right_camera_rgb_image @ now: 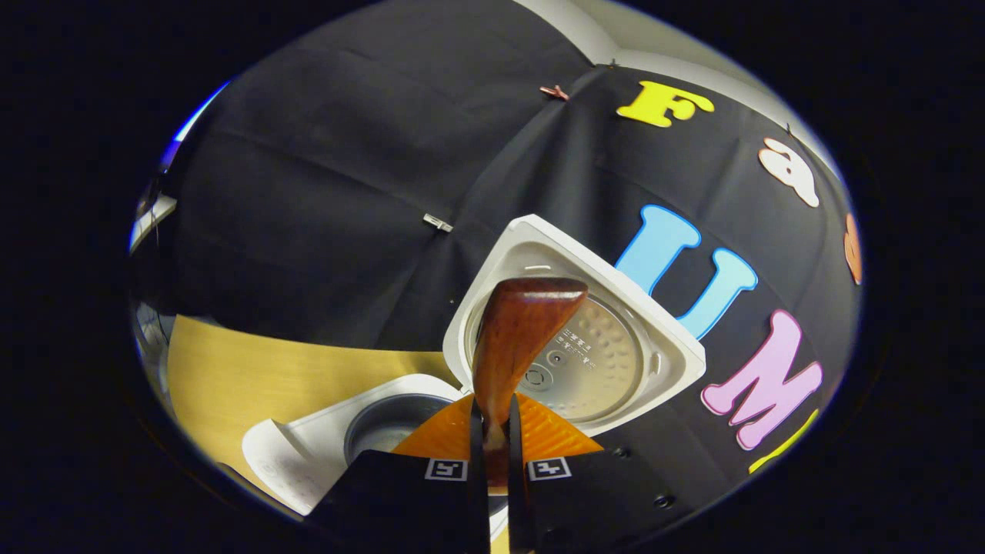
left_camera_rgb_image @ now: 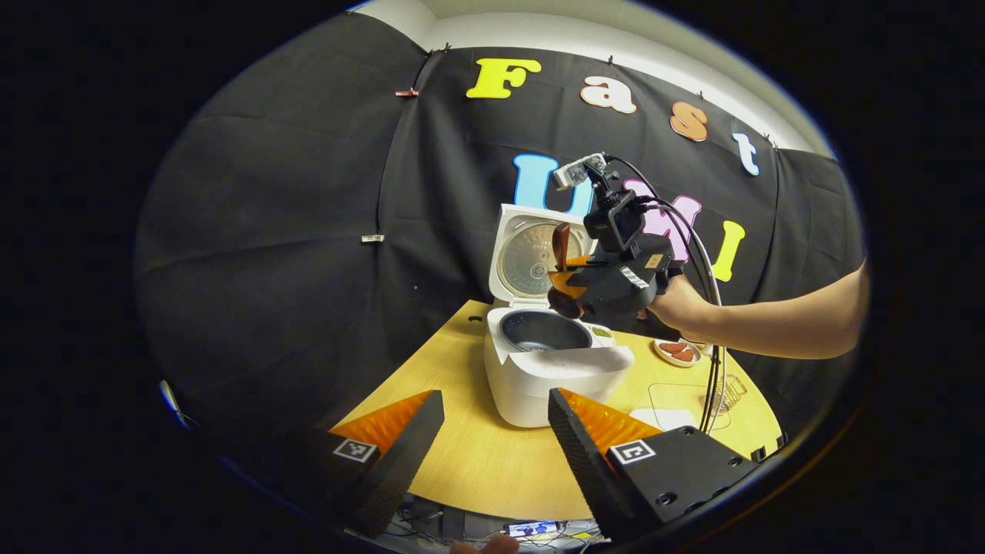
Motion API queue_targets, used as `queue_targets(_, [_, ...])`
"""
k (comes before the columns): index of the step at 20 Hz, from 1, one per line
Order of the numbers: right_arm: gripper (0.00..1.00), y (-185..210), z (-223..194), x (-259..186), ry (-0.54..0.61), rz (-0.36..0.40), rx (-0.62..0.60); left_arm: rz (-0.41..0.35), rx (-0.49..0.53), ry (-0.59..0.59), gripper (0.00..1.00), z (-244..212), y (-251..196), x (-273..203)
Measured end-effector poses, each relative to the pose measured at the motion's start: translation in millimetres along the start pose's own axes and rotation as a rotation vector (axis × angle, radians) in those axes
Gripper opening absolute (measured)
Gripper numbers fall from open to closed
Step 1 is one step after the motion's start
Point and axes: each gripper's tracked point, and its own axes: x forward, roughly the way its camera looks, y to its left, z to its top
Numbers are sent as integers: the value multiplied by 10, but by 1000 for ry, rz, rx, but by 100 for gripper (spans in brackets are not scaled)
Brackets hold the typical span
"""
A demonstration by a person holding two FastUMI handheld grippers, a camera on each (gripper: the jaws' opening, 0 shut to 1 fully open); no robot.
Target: Close the left gripper, press the button to open the rice cooker; take a wooden spoon from the chopstick holder with the right hand, scoop a spoonful of rice and pour it into the rice cooker, then put the wooden spoon back into the chopstick holder.
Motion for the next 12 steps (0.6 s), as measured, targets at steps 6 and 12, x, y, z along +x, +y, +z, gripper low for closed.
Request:
queue_targets(6, [14, 1, -30, -25, 6, 10, 0, 5, -15, 2, 94, -16, 5, 4])
queue_targets(12, [14, -149, -84, -55, 27, 6, 324, 15, -18, 8, 95, -36, 2, -25])
